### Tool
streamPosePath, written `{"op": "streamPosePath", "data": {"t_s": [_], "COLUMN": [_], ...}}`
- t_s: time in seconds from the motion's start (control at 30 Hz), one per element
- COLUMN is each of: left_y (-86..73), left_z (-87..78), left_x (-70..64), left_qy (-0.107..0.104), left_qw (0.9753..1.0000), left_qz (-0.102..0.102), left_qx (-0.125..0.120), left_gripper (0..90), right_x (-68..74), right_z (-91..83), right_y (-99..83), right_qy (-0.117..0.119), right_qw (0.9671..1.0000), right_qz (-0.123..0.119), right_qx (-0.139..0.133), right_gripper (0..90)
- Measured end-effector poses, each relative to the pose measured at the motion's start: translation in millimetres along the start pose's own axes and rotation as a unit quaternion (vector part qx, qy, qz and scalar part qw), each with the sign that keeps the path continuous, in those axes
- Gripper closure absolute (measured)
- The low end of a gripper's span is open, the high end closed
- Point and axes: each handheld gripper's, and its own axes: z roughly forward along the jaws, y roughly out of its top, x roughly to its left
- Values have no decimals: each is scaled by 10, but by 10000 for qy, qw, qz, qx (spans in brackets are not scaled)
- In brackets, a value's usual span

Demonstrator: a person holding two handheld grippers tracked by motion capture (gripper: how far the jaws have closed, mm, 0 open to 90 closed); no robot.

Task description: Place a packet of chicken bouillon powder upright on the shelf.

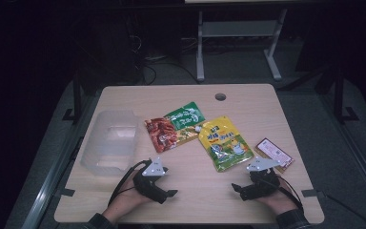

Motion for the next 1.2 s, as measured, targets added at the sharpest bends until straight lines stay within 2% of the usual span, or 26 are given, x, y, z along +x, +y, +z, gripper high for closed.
{"op": "streamPosePath", "data": {"t_s": [0.2, 0.27, 0.33, 0.37, 0.47, 0.57, 0.67, 0.77, 0.9, 1.07, 1.13, 1.2], "left_y": [18, 22, 21, 22, 10, 12, 10, 17, 23, 24, 26, 25], "left_z": [4, -4, -10, -13, -30, -69, -83, -82, -73, -65, -67, -68], "left_x": [-7, 17, 38, 44, 43, 40, 29, 18, 20, 16, 22, 22], "left_qy": [-20, -21, 1, 12, 41, 65, 47, 32, -4, -19, -23, -27], "left_qw": [10000, 10000, 9999, 9999, 9997, 10000, 9999, 9999, 9999, 9999, 10000, 10000], "left_qz": [-37, -54, -127, -152, -217, -67, -71, -69, -78, -108, -52, -60], "left_qx": [-10, 14, -15, -19, -83, -26, -80, -114, -92, -95, -53, -61], "left_gripper": [132, 134, 134, 135, 137, 139, 141, 141, 141, 142, 142, 142], "right_x": [-50, -67, -97, -123, -168, -215, -266, -337, -436, -549, -599, -648], "right_z": [-36, -58, -74, -82, -94, -90, -50, 8, 106, 224, 290, 343], "right_y": [40, 59, 93, 120, 190, 281, 384, 499, 617, 749, 808, 837], "right_qy": [-53, 17, -5, -34, 45, -22, -201, -276, -252, -217, -275, -257], "right_qw": [9999, 10000, 10000, 9999, 9999, 9999, 9997, 9995, 9996, 9996, 9995, 9995], "right_qz": [-29, 56, 75, -7, 73, 80, 64, 42, -15, -21, -94, -11], "right_qx": [-81, -74, -62, -120, -115, -132, -103, -125, -126, -166, -148, -203], "right_gripper": [121, 145, 204, 260, 389, 477, 587, 682, 795, 879, 896, 897]}}
